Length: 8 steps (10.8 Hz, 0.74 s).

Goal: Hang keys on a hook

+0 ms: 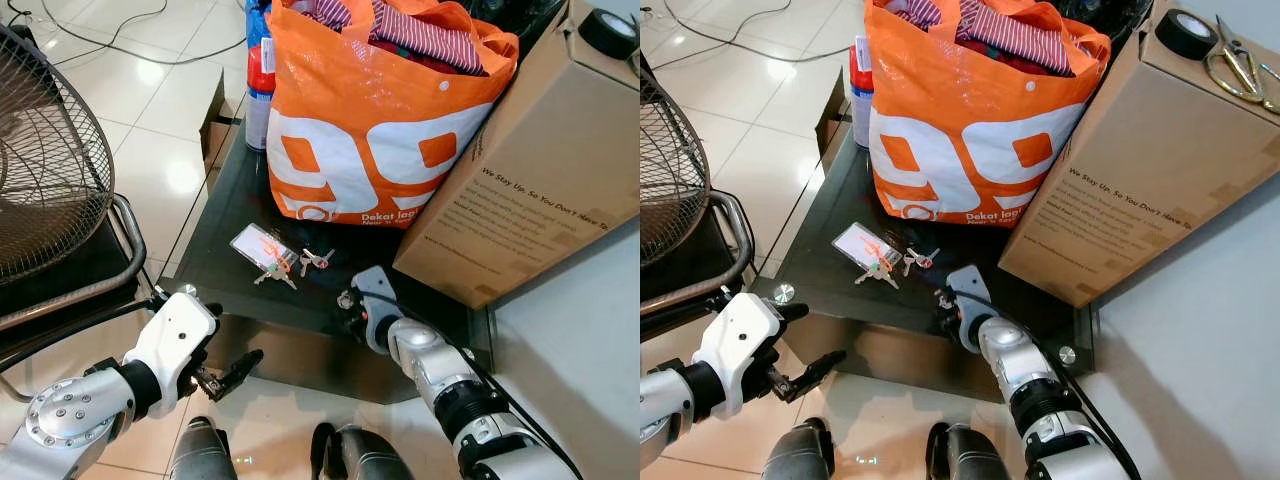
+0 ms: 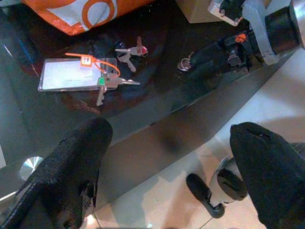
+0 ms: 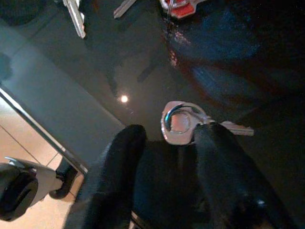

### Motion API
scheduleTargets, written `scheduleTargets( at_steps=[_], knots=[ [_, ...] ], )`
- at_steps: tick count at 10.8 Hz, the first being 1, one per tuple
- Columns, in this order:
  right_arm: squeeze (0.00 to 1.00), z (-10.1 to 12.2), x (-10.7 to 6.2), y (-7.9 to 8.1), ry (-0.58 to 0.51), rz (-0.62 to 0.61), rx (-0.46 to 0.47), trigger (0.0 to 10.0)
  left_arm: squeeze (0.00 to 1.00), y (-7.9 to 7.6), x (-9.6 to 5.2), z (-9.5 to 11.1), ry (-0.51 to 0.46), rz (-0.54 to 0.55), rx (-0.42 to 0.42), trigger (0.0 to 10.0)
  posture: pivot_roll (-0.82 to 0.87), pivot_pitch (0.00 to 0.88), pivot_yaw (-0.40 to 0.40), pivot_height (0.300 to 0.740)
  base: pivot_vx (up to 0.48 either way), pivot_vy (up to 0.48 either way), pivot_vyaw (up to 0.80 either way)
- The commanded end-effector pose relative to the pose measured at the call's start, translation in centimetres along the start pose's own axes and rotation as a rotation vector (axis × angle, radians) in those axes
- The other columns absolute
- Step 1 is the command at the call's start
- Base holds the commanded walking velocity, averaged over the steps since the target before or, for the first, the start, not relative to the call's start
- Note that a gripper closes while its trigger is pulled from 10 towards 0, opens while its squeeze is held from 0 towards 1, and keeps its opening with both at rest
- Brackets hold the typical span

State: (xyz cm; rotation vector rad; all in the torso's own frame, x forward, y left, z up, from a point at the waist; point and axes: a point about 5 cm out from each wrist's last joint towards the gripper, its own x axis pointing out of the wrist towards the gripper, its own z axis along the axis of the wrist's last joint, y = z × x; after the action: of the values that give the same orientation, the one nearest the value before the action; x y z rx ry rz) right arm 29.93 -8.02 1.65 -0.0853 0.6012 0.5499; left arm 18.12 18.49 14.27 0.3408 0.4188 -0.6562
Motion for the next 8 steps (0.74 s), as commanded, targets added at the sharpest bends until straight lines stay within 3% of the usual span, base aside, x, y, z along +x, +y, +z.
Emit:
scheduleTargets(
  at_steps=[1,2,3,8],
  knots=[
    [1.00,-0.9,-0.1,-0.5,0.046,-0.010,0.002,10.0,0.08,-0.4,0.2,-0.2,0.002,-0.018,-0.007,10.0,0.08,0.152,-0.186,0.740,0.000,0.000,0.00],
    [1.00,-0.9,0.1,-0.2,0.056,-0.018,-0.014,10.0,0.09,-0.4,0.3,-0.2,0.001,-0.018,-0.008,10.0,0.08,0.151,-0.187,0.740,0.000,0.000,0.00],
    [0.00,-0.3,0.3,0.0,0.026,-0.019,-0.011,10.0,0.09,-0.4,0.3,-0.2,0.000,-0.019,-0.007,10.0,0.08,0.152,-0.187,0.740,0.000,0.000,0.00],
    [0.00,1.2,0.9,0.2,-0.038,-0.097,-0.062,10.0,0.09,-0.4,0.3,-0.1,-0.005,-0.019,-0.006,10.0,0.08,0.157,-0.189,0.740,0.000,0.000,0.00]
  ],
)
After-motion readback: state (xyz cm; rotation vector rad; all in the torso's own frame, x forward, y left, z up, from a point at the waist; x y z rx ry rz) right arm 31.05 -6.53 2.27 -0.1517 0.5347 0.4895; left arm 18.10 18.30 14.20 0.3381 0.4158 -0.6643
